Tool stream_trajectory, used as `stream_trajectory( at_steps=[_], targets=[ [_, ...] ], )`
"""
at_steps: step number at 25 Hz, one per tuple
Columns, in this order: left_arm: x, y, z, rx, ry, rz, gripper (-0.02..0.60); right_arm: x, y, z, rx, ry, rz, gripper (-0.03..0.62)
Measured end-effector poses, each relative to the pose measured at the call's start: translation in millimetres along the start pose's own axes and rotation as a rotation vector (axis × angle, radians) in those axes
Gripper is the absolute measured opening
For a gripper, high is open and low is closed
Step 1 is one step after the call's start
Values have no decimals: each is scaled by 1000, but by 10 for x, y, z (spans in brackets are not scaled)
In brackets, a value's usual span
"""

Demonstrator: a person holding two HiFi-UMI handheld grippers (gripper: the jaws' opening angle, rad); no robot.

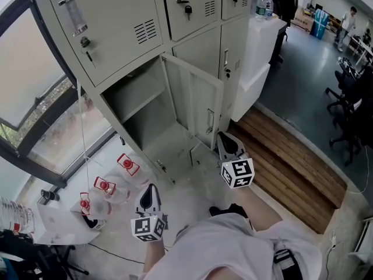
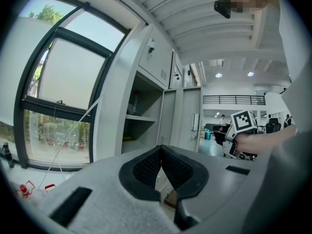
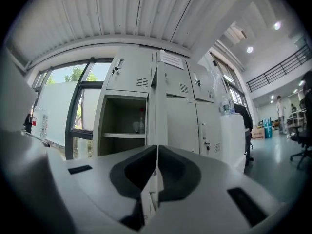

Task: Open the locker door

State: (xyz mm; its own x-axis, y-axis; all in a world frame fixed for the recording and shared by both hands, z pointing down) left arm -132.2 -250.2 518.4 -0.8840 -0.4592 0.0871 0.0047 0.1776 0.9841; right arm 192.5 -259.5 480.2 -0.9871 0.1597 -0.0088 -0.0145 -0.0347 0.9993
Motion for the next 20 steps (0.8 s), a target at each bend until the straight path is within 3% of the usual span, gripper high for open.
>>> stream_trajectory(
  at_steps=[6,20],
  targets=[
    [13,-17,7,-5,-12,-3,3,111,39,-12,-1,-54,-13,15],
    [247,-44,174,-22,-114,-9,3,853,169,-189,-17,-350,-65,14]
  ],
)
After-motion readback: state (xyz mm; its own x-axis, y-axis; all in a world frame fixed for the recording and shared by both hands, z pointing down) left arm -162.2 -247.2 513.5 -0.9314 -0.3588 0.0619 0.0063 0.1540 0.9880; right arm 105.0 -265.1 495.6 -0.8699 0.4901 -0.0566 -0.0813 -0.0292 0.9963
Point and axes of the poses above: the fingertips, and each gripper's own axes: z backward along the fingers, x to its left, y out of its underside, the point moved 4 cm from there along z, backward along the fingers, and after that the axes turned 12 degrees about -y, right-handed, at the moved point
